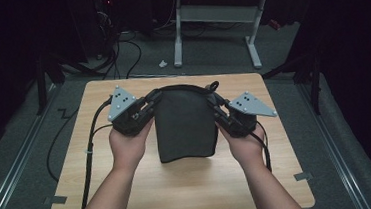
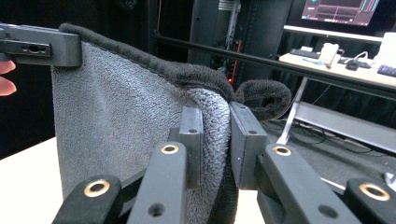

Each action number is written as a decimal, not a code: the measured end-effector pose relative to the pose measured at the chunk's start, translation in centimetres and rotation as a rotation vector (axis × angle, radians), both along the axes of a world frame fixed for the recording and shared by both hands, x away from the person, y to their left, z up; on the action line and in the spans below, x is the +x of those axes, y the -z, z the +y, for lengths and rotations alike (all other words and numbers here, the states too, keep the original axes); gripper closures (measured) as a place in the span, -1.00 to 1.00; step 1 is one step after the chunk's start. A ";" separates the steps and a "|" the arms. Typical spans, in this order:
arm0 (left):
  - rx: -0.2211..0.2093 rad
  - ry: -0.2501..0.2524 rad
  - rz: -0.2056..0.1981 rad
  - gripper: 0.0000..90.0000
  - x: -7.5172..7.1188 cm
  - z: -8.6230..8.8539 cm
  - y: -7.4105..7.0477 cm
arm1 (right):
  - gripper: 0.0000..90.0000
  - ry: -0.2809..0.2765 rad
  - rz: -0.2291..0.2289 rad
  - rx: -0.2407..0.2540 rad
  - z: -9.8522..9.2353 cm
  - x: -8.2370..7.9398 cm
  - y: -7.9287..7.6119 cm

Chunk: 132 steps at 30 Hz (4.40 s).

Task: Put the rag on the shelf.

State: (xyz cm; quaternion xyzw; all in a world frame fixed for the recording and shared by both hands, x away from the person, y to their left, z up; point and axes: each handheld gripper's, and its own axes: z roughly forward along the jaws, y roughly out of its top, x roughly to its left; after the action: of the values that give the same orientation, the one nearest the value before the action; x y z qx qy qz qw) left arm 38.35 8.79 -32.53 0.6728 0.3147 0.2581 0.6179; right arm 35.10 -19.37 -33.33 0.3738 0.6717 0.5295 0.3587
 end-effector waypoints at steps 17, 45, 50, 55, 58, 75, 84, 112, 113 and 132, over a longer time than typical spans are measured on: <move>0.037 0.000 -0.026 0.83 2.5 -0.6 -1.8 | 0.73 0.018 -0.021 -0.008 -0.4 1.9 -1.8; 0.131 -0.107 -0.007 0.82 12.5 -2.2 -1.6 | 0.72 0.027 0.020 -0.052 -1.0 12.2 -2.3; 0.162 -0.113 -0.012 0.81 13.2 -2.5 -1.7 | 0.72 0.030 0.016 -0.075 -1.3 13.2 -2.3; 0.205 -0.113 0.028 0.81 14.2 -2.3 0.0 | 0.72 0.013 0.053 -0.072 -1.5 14.4 -1.1; 0.214 -0.108 0.079 0.81 14.7 -2.1 1.7 | 0.72 0.002 0.094 -0.071 -1.4 15.0 -0.1; 0.162 -0.034 0.275 0.84 14.5 -1.9 8.7 | 0.72 -0.004 0.272 0.008 -2.7 15.7 5.7; 0.165 -0.020 0.337 0.86 14.4 -1.4 10.8 | 0.72 -0.024 0.332 0.027 -2.7 15.9 6.8; 0.162 0.016 0.392 0.86 13.6 -0.8 14.1 | 0.68 -0.050 0.427 0.112 -4.0 16.0 10.6; 0.167 0.017 0.394 0.86 13.5 -0.9 14.2 | 0.67 -0.048 0.430 0.109 -4.0 16.1 10.7; 0.175 0.019 0.388 0.82 12.8 -1.1 14.1 | 0.26 0.013 0.420 0.087 -4.5 16.0 10.9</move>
State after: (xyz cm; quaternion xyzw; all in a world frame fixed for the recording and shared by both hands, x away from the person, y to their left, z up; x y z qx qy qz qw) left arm 51.17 7.69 -46.67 0.7640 0.3978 0.1442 0.4871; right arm 51.12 -23.89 -44.24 0.4951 0.7060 0.4661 0.1978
